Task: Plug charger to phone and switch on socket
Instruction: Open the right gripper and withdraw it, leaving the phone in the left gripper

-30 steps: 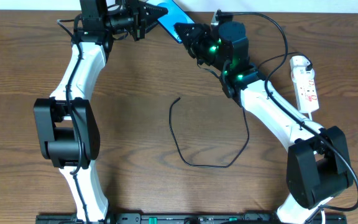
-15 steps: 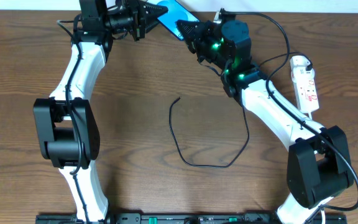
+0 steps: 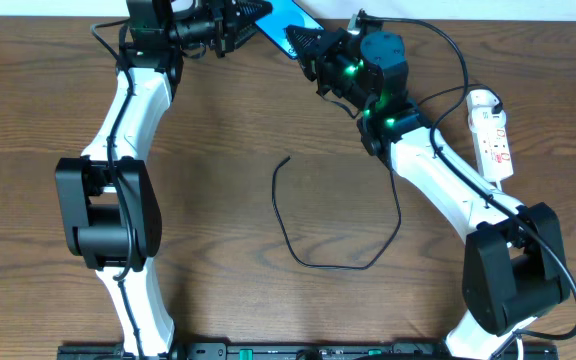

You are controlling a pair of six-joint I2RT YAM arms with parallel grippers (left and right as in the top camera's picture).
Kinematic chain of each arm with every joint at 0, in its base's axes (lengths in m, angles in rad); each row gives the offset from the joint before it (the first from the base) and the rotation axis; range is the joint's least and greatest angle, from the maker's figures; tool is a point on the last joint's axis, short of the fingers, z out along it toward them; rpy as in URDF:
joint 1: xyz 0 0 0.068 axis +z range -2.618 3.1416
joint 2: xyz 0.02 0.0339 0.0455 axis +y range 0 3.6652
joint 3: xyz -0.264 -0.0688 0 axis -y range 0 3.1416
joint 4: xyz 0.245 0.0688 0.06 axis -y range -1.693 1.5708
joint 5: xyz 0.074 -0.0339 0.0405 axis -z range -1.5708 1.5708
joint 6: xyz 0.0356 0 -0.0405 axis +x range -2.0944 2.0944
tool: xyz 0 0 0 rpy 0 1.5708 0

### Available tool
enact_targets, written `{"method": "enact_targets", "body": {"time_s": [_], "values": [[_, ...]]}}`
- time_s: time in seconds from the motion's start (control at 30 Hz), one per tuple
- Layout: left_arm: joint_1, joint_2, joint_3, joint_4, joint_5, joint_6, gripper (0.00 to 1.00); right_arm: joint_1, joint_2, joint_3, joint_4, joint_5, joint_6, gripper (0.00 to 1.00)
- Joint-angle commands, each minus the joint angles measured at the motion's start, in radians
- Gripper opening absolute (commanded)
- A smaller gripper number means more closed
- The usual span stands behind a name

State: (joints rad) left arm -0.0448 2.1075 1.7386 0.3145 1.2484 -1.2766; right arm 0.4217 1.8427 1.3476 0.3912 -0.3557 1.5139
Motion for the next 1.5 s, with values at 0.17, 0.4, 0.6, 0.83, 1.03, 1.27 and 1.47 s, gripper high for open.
{"method": "enact_targets", "body": {"time_s": [0.17,0.4,0.6,0.83,1.03,1.27,1.47], "values": [[-0.014,-0.029,0.013,0.115,0.041,0.035,0.24,0.013,0.016,-0.001,-0.027,-0.021,0.105,0.01],[-0.014,-0.029,0.013,0.114,-0.03,0.034,0.26,0.04,0.016,-0.001,0.011,-0.021,0.109,0.01],[-0.014,-0.029,0.013,0.114,-0.105,-0.001,0.26,0.051,0.016,-0.001,0.009,-0.021,0.094,0.01],[-0.014,-0.029,0.013,0.114,-0.136,-0.043,0.25,0.068,0.016,-0.001,-0.014,-0.032,0.078,0.01],[-0.014,-0.029,0.013,0.114,-0.15,-0.072,0.26,0.093,0.016,-0.001,-0.014,-0.031,0.079,0.01],[-0.016,-0.029,0.013,0.114,-0.15,-0.072,0.25,0.097,0.016,-0.001,-0.013,-0.031,0.079,0.01],[-0.02,-0.029,0.013,0.114,-0.155,-0.071,0.25,0.102,0.016,-0.001,-0.006,-0.049,0.073,0.01]]}}
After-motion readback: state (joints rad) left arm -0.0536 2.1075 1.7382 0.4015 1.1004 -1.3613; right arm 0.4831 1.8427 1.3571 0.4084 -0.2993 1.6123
